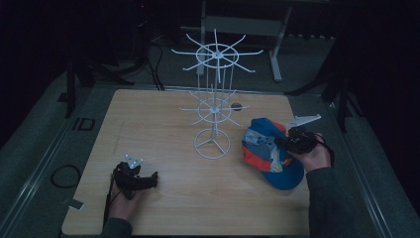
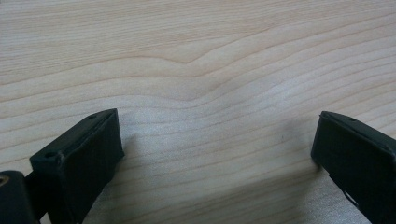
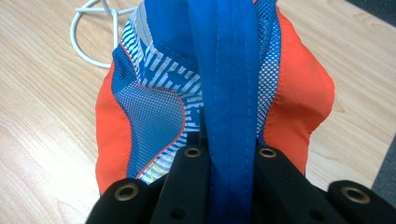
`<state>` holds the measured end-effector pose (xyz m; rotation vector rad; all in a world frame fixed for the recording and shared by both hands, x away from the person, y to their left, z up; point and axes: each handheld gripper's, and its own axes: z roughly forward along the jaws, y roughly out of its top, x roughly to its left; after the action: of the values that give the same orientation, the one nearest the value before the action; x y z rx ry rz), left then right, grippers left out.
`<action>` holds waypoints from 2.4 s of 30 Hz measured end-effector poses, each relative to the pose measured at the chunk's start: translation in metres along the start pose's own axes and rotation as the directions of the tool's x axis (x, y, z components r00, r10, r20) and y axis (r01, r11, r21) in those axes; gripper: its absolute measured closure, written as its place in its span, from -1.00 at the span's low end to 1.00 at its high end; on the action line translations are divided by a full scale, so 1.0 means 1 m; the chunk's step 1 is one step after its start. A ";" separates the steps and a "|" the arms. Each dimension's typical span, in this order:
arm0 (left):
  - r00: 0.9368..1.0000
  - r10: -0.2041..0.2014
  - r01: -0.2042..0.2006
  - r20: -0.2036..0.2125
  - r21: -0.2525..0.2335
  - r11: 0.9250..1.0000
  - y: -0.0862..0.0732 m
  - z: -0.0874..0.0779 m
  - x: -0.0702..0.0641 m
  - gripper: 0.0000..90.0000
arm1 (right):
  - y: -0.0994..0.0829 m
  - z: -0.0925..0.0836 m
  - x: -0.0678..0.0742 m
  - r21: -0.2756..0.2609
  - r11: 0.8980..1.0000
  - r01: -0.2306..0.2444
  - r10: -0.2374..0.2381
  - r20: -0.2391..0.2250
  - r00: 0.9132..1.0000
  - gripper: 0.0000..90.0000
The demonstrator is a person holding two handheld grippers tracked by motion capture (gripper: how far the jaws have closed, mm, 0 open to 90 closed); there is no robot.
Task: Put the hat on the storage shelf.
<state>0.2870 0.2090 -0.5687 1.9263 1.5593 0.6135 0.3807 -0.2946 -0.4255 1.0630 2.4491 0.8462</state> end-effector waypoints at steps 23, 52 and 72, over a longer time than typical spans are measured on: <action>1.000 -0.003 0.003 0.000 -0.002 1.000 0.000 0.000 0.000 -0.95 | 0.002 -0.037 -0.016 -0.115 0.993 -0.022 0.021 -0.008 1.000 0.97; 1.000 -0.001 0.001 -0.001 -0.002 1.000 0.000 0.000 0.000 -0.95 | 0.026 -0.079 -0.022 -0.139 0.989 0.052 -0.052 -0.001 0.999 0.96; 1.000 0.000 0.000 0.000 0.000 1.000 0.000 0.000 0.000 -0.95 | 0.046 -0.098 -0.014 -0.155 0.981 0.120 -0.125 -0.021 0.992 0.96</action>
<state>0.2871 0.2091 -0.5686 1.9262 1.5597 0.6133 0.3646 -0.3184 -0.3199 0.8417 2.4014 0.9993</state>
